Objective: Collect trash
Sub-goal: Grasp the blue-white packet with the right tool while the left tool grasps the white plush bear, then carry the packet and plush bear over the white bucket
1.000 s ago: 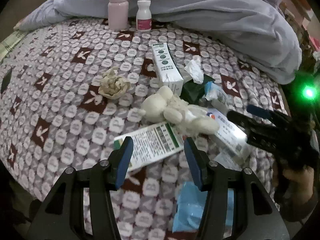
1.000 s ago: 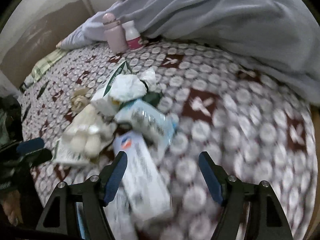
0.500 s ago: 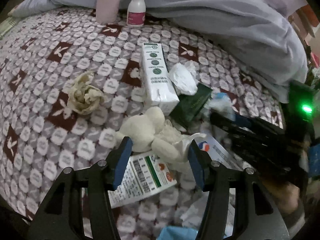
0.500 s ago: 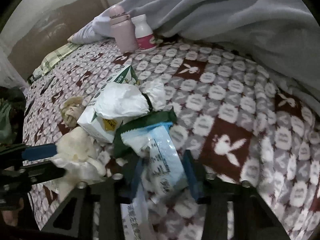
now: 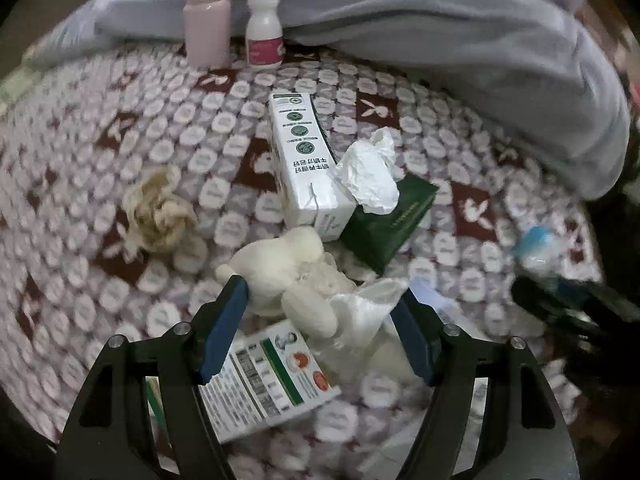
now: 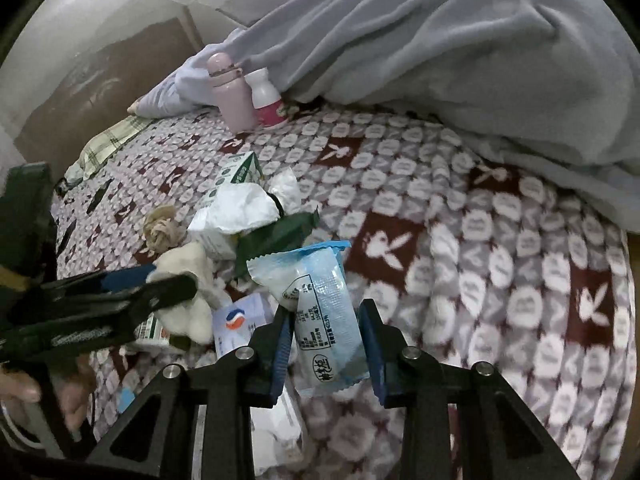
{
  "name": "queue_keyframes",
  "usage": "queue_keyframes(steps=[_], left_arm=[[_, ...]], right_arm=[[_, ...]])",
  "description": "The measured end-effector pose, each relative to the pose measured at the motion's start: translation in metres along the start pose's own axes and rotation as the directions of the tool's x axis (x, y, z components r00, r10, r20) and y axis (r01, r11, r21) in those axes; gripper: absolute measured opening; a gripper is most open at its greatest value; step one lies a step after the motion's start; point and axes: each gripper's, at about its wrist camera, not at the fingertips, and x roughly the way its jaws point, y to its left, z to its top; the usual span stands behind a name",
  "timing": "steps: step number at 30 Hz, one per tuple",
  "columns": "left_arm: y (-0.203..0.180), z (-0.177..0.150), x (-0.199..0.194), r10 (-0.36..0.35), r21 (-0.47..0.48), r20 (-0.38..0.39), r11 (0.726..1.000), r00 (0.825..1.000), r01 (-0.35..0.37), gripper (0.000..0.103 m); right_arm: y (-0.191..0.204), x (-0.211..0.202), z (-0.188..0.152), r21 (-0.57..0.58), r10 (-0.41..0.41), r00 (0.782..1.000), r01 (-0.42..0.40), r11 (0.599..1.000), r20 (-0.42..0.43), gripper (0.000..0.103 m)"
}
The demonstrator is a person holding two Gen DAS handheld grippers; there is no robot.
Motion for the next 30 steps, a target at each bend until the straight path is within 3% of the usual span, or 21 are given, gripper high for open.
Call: queue_keyframes(steps=[1,3,4,6,11,12,30], left_arm=[[-0.002,0.0,0.001,0.01,0.024,0.009,1.0,1.0,-0.01,0.07],[-0.002,-0.002,0.001,0.044,0.05,0.032,0.998,0.999,-0.046,0.041],[0.0,-0.002,0.0,0.039,0.052,0.033,0.998,0.999,-0.04,0.04],[0.011,-0.001,-0.009,-0.034,0.025,0.029,0.999,0.999,0.033,0.026],[0.025,-0.001,-0.033,-0.136,-0.027,0.024,0.99,0.99,0.136,0.015],[0.025,-0.003,-0.04,-0.146,-0.022,0.031,0.989,0.989,0.147,0.006],[-0.051,-0.03,-0.108,-0.275,0.14,0.081,0.955,0.958,0.262,0.006]], right_arm=[[0.0,-0.003,-0.002,0.002,-0.002,1.0,0.002,1.0,0.001,0.032],[0.0,-0.008,-0.006,0.004,-0.006,1.0,0.006,1.0,0.003,0.032],[0.0,-0.011,-0.008,0.005,-0.007,1.0,0.007,1.0,0.006,0.032],[0.001,-0.017,-0.012,0.007,-0.006,1.0,0.006,1.0,0.013,0.032],[0.005,-0.035,-0.021,0.007,-0.007,0.999,0.006,1.0,0.038,0.032],[0.006,-0.04,-0.023,0.008,-0.009,0.999,0.009,1.0,0.046,0.032],[-0.005,-0.103,-0.067,0.059,-0.074,0.993,0.069,0.996,0.094,0.032]])
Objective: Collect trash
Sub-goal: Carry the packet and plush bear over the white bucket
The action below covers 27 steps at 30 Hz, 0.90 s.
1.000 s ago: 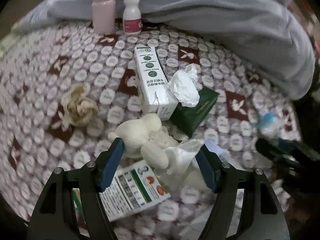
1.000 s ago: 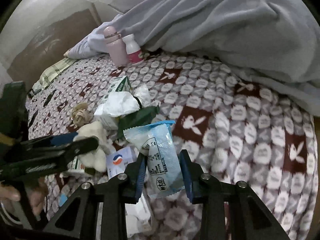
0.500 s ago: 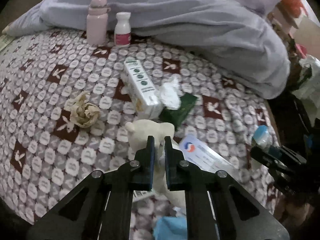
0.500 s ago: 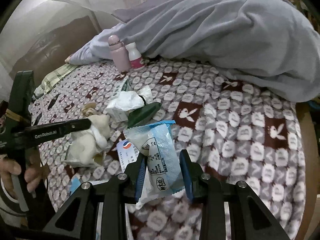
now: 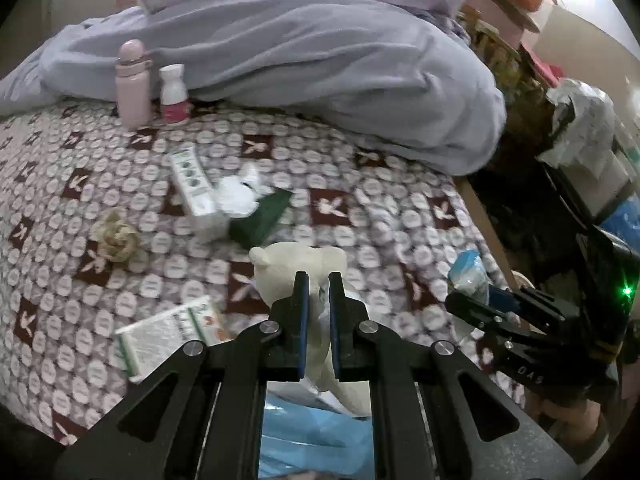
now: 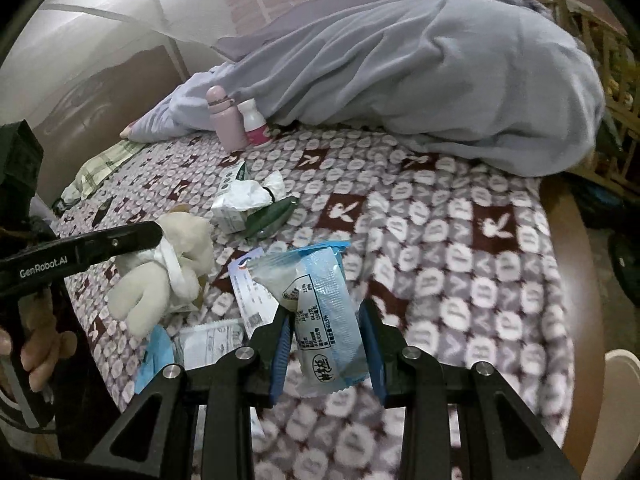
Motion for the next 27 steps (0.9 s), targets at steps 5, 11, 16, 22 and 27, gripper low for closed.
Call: queue_keyframes(steps=[5,11,16,22,27], left_arm=[[-0.033,-0.005,0.004,-0.023,0.04,-0.01,0.999,1.0,0.023,0.006],[-0.068,-0.009,0.009,-0.044,0.09,-0.019,0.995,0.999,0.046,0.006],[-0.094,-0.012,0.017,-0.056,0.121,-0.038,0.991,0.998,0.061,0.006],[-0.128,-0.014,0.026,-0.077,0.166,-0.059,0.982,0.995,0.086,0.006],[-0.159,-0.017,0.035,-0.098,0.207,-0.078,0.972,0.992,0.112,0.006]], right_arm=[[-0.012,-0.017,-0.01,0.02,-0.028,1.0,0.028,0.999,0.011,0.032],[-0.031,-0.039,-0.023,0.051,-0.067,0.998,0.066,0.997,0.02,0.032],[-0.05,-0.054,-0.035,0.075,-0.102,0.995,0.1,0.992,0.022,0.032],[-0.074,-0.072,-0.049,0.109,-0.146,0.989,0.142,0.984,0.025,0.032],[-0.099,-0.086,-0.062,0.158,-0.176,0.984,0.171,0.973,0.022,0.032]])
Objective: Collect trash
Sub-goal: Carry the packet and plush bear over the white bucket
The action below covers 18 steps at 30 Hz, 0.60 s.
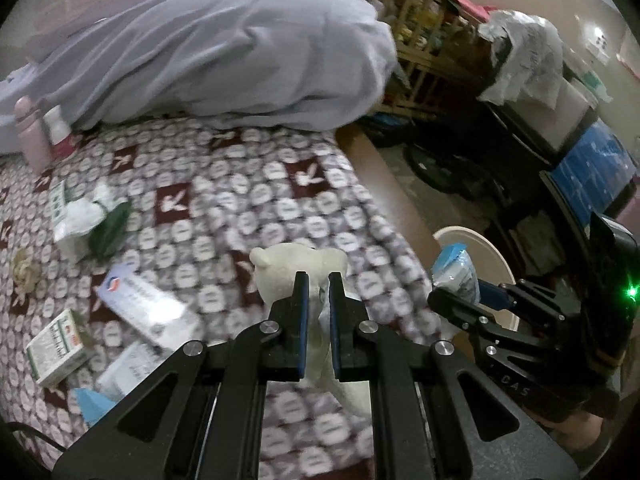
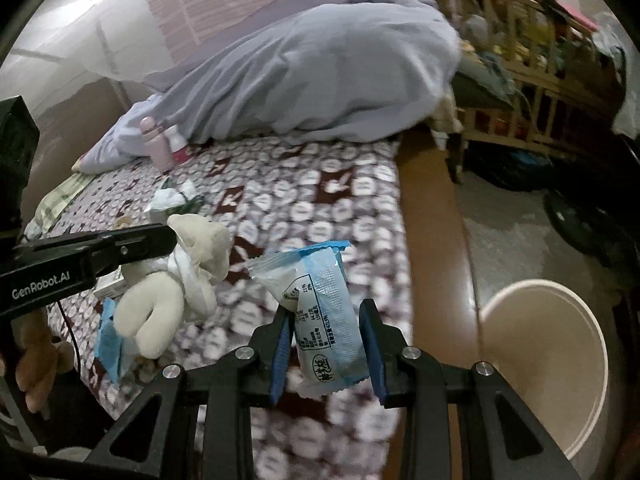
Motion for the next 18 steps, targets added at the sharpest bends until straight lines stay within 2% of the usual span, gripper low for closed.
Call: queue_keyframes(steps=[8,18], left_arm=[[-0.045,0.006,0.019,-0.038,0.058,-0.024,0.998,0.999,0.039,0.006],[-0.082,0.008,0.038,-0.079,0.095,-0.061,0.992,0.995,0.085,0.006]], right_arm=[[-0.04,-0.014,-0.011,0.062,-0.049,0.999,0.049,0.997,0.004,0.032],[-0.081,-0.026,-0.025,0.126,-0.104,0.995,0.103,0.987,-0.001,0.032]])
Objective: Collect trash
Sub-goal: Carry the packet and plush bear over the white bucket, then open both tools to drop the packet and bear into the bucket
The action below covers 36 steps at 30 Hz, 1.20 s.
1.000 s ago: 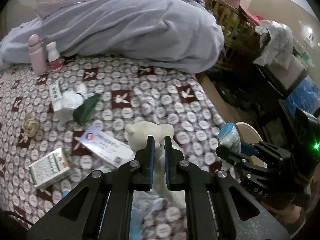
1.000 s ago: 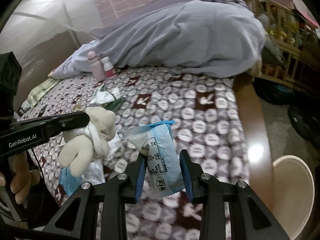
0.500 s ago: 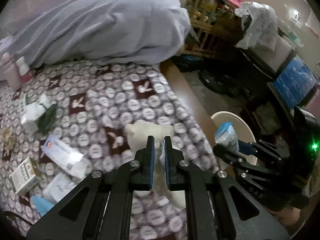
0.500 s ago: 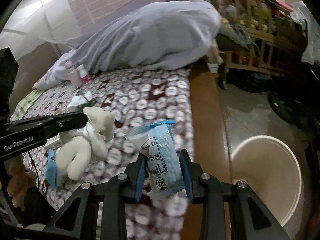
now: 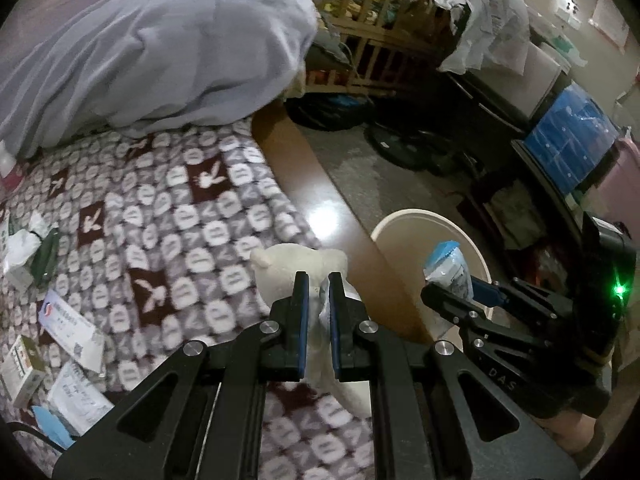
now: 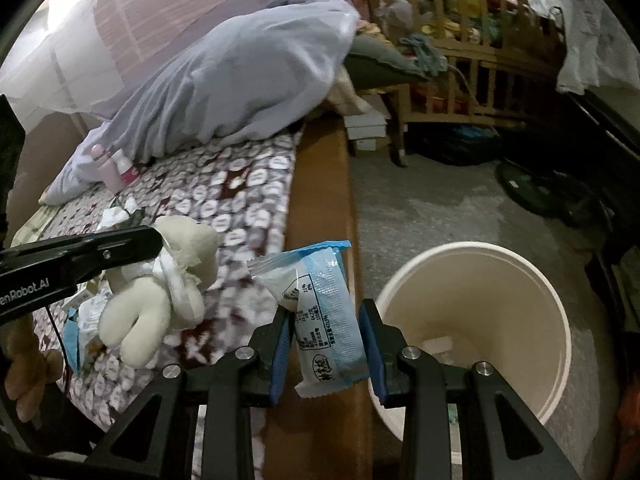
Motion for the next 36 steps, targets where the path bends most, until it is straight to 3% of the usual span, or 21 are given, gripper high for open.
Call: queue_keyframes(steps=[20,32,36], left_arm=[[-0.068,0.013,0.039,-0.092,0.057,-0.036,0.994,0.995,0.094,0.006],[-0.076,0.013,0.062,-0.11,0.041,-0.084,0.993,0.99,0.114,0.006],[-0.071,0.012,0.064,-0.119,0.017,-0.086,0.992,0.989,0.121,0.007]], right_arm=[[-0.07,-0.003,-0.028,0.111,-0.108,0.993,0.112,0.988,-0.04,0.032],[-0.096,0.006,-0.037,0.175,-0.13,0.989,0.142,0.974,-0.076,0.032],[-0.101,0.008,-0.038,0.216,-0.128,0.988,0.143,0.966,-0.081,0.044]])
